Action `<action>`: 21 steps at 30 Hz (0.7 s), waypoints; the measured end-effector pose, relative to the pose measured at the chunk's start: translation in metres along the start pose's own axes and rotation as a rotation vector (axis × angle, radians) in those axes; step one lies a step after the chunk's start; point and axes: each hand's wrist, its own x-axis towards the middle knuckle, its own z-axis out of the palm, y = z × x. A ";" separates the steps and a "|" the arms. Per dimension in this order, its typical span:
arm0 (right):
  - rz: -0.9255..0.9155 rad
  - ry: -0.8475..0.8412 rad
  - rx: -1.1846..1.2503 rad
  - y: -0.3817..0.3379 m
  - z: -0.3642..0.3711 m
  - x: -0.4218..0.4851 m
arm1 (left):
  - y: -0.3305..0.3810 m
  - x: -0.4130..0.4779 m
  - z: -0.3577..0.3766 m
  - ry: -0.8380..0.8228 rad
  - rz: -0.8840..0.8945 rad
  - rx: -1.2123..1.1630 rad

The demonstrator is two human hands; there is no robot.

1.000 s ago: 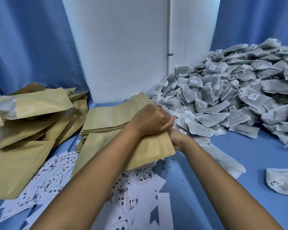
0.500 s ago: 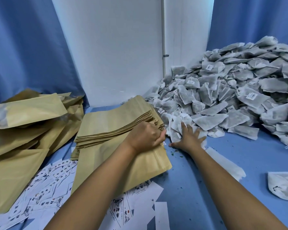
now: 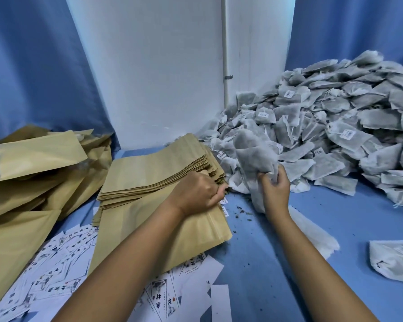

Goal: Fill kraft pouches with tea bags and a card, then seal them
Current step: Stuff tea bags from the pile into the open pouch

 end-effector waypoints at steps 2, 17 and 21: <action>0.227 0.007 0.358 -0.009 0.007 -0.005 | 0.000 0.001 -0.002 0.029 -0.015 0.003; 0.811 -0.635 0.508 -0.001 0.011 -0.032 | -0.006 -0.013 -0.014 0.273 -0.146 -0.030; 0.703 -0.713 0.162 -0.003 0.006 -0.030 | -0.005 -0.017 -0.011 0.373 -0.209 -0.113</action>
